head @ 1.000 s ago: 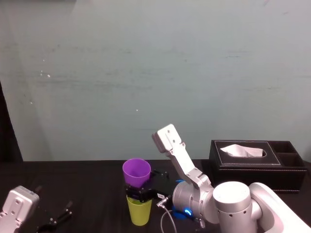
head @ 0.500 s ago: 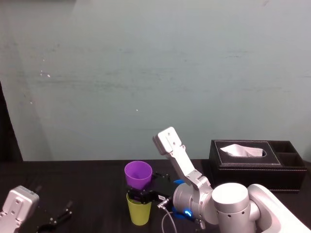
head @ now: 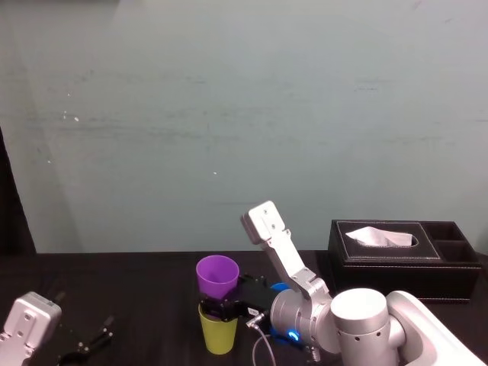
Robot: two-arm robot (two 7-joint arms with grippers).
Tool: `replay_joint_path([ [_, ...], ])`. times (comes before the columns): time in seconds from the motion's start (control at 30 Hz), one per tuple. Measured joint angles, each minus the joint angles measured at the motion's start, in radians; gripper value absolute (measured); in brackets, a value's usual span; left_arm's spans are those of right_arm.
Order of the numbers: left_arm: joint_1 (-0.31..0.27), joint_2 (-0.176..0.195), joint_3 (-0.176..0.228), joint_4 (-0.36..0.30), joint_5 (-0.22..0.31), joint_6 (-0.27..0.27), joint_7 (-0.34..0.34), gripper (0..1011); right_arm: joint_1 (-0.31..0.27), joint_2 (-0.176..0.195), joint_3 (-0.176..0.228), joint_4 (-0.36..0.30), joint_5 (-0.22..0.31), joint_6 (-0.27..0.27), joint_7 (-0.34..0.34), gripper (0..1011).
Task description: Stack the three plastic cups sequentially using one hand.
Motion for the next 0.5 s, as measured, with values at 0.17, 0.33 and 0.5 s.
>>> replay_joint_path([
  [0.17,0.0,0.0,0.0,0.0,0.0,0.0,0.0,1000,0.0,0.001,-0.001,-0.003,0.0,0.0,0.0,773],
  [0.33,0.0,0.0,0.0,0.0,0.0,0.0,0.0,1000,-0.001,0.001,-0.001,-0.004,0.0,0.0,0.0,893],
  [0.5,0.0,0.0,0.0,0.0,0.0,0.0,0.0,1000,-0.001,0.002,-0.002,-0.005,0.0,0.0,-0.001,997],
])
